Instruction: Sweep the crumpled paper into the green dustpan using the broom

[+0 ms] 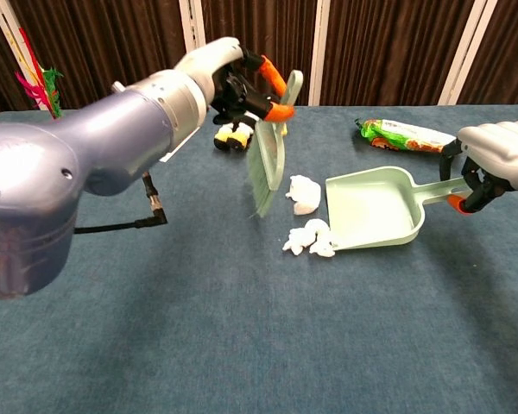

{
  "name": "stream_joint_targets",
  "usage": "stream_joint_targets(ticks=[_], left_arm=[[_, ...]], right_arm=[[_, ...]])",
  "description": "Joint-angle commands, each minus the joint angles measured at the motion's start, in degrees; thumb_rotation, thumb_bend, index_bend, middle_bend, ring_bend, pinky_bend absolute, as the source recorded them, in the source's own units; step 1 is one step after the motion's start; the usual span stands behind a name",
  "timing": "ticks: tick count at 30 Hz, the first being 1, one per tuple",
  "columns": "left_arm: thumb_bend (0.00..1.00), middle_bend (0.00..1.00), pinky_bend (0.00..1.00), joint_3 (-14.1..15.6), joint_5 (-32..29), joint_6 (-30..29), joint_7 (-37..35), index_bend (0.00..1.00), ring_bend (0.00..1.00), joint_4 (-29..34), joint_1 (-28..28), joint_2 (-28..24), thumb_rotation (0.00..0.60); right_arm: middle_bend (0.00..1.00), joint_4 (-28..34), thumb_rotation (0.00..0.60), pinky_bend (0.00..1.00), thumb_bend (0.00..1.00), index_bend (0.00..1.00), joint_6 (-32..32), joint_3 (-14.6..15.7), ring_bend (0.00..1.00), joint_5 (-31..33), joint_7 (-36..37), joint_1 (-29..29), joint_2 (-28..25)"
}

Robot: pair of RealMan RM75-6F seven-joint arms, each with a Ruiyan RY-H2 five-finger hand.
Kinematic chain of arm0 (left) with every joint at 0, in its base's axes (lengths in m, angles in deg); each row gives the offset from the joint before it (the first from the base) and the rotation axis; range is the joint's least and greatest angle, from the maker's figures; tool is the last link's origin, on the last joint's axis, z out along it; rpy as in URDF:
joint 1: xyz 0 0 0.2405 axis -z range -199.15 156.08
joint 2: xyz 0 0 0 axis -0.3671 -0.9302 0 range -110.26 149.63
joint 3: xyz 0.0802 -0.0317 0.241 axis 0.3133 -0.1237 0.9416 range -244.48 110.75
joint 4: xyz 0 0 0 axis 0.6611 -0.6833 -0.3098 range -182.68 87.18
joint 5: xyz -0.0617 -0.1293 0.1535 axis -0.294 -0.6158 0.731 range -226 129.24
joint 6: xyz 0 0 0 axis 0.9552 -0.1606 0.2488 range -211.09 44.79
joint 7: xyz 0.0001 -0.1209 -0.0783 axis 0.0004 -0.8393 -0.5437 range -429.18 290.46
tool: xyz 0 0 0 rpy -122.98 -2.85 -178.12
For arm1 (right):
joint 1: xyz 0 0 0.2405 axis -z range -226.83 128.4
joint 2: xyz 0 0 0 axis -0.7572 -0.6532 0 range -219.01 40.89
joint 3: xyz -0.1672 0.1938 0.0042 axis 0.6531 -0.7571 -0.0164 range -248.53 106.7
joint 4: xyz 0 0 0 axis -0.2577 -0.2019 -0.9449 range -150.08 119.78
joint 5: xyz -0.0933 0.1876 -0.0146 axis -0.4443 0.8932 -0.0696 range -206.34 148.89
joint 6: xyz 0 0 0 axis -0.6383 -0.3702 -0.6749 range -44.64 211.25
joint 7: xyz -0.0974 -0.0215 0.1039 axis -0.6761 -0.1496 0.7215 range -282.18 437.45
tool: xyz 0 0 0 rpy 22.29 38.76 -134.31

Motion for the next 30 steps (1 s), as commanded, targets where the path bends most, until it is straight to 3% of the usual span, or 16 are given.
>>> stream_joint_targets(ticks=[1,23,30], left_arm=[[0.59,1.00,0.92,0.33,-0.67,0.53,-0.24,0.76,0.91,-0.76,0.68,1.43,0.600],[0.59,1.00,0.92,-0.25,-6.50,-2.17,3.30,0.76,0.91,7.81,0.27,1.81,0.600],[0.59,1.00,0.92,-0.53,-6.69,-4.01,6.36,0.76,0.91,11.78,0.00,-0.90,0.600]], right_arm=[[0.81,-0.02,0.600,0.72,0.50,0.58,-0.06,0.04,0.81,0.05,-0.32,-0.18,0.07],[0.81,1.55,0.600,0.72,0.50,0.58,-1.01,0.98,0.81,-0.12,-0.05,0.65,-1.00],[0.81,1.68,0.600,0.72,0.50,0.58,-1.08,1.14,0.81,0.07,0.34,0.98,-1.14]])
